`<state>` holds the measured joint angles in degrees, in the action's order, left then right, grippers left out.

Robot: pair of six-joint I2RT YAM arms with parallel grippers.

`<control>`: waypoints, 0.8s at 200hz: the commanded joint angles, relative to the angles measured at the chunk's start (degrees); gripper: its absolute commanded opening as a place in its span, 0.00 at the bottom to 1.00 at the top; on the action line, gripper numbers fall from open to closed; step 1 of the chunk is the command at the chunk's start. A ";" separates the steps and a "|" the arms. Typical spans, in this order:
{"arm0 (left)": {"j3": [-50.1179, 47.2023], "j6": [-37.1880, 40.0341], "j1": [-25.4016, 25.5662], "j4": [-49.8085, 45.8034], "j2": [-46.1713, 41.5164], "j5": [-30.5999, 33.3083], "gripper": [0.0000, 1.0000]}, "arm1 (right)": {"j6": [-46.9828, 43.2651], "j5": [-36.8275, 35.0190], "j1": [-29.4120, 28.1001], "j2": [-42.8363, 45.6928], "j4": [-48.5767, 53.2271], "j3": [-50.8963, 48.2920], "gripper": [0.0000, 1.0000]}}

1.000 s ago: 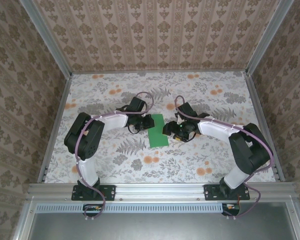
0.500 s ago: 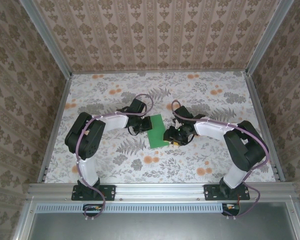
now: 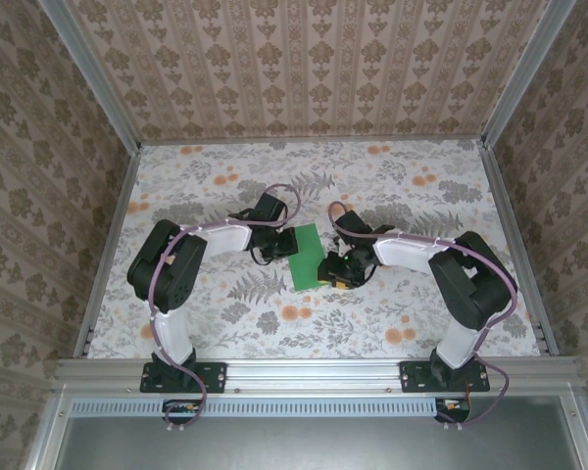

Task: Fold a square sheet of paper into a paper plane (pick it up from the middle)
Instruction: Third fold the triangle at the center of the table.

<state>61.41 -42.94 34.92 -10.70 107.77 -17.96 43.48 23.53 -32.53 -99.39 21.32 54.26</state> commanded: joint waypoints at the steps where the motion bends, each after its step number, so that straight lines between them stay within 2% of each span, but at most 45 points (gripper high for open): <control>1: -1.48 -0.91 0.50 -4.24 3.68 2.76 0.06 | -0.22 2.07 -0.25 -0.72 -1.28 0.94 0.43; 75: -1.38 -0.94 0.50 -4.45 4.18 2.65 0.06 | 3.36 5.25 0.69 0.52 -10.46 -1.83 0.42; 103: -1.29 -1.05 0.50 -4.42 4.43 2.52 0.06 | 4.12 5.40 1.32 0.03 -10.79 -2.26 0.42; 160: -1.31 -0.96 0.50 -4.56 4.36 2.48 0.05 | 6.93 4.08 2.52 1.38 -8.27 -3.60 0.30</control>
<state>61.52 -43.42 34.89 -10.74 107.92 -18.00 47.99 27.46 -30.63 -99.37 11.75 51.70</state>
